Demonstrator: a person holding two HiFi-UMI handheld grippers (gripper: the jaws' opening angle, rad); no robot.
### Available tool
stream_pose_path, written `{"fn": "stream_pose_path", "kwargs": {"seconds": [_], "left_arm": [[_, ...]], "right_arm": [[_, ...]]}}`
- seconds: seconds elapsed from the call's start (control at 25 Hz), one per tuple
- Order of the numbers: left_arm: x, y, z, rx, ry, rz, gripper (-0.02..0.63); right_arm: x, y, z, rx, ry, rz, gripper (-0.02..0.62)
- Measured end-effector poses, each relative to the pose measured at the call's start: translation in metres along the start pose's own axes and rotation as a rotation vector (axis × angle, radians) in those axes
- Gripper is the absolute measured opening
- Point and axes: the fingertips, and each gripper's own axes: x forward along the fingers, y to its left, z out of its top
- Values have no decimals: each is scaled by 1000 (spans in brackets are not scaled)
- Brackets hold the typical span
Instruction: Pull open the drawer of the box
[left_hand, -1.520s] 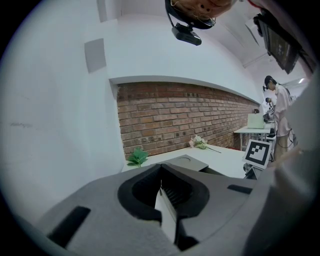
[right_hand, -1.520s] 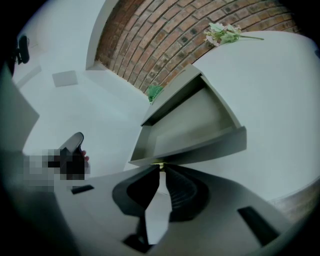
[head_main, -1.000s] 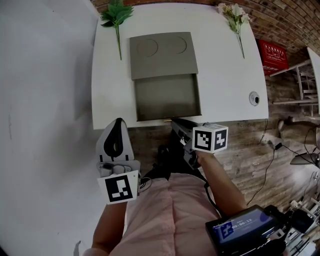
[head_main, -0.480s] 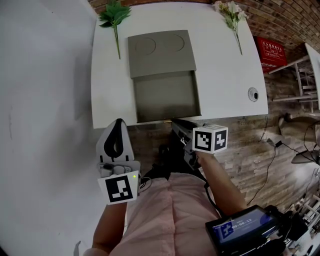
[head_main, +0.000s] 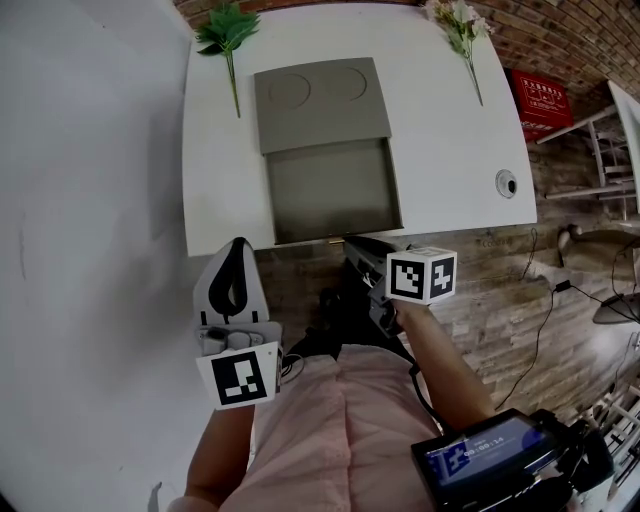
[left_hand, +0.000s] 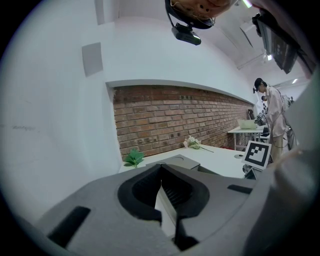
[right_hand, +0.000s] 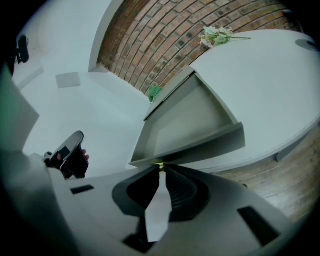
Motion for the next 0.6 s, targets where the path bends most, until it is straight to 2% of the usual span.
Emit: {"fn": "stream_pose_path", "kwargs": {"seconds": [0.44, 0.6], "left_arm": [[-4, 2, 1, 0, -2, 8, 9], [-5, 2, 3, -14, -20, 19, 9]], "right_arm": [[0, 3, 0, 11, -10, 16, 62], [-5, 4, 0, 8, -30, 23, 127]]}}
